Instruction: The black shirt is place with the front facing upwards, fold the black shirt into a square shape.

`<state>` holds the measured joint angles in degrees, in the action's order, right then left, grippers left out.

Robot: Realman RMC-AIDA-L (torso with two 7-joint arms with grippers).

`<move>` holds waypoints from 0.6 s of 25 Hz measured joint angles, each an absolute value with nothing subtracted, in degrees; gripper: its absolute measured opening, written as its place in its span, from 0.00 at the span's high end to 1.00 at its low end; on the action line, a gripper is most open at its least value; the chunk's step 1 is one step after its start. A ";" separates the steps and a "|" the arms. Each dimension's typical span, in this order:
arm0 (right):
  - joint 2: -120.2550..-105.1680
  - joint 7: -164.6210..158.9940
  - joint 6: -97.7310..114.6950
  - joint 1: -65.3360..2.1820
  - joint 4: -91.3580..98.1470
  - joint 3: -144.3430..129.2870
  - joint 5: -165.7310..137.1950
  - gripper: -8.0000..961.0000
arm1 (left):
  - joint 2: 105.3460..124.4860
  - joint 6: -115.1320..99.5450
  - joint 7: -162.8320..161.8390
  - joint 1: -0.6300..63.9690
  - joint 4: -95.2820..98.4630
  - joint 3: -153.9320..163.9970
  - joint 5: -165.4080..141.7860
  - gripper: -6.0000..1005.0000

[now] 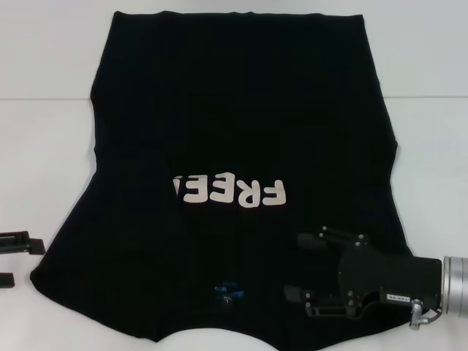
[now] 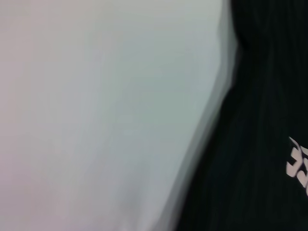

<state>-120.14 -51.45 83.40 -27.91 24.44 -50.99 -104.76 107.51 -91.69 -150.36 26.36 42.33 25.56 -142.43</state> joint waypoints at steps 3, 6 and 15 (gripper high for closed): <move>-120.14 -51.43 83.42 -27.91 24.37 -50.98 -104.73 0.06 | 107.69 -90.66 -149.93 26.39 41.58 25.58 -142.43 0.06; -120.15 -51.64 83.44 -27.89 24.35 -50.98 -104.70 0.06 | 107.86 -90.03 -149.64 26.65 40.60 25.58 -142.38 0.06; -120.15 -51.79 84.03 -27.68 24.34 -50.97 -104.70 0.06 | 108.06 -88.33 -148.66 27.65 38.38 25.57 -142.35 0.05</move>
<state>-120.15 -51.79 84.03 -27.68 24.34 -50.97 -104.70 108.06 -88.33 -148.66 27.65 38.38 25.57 -142.35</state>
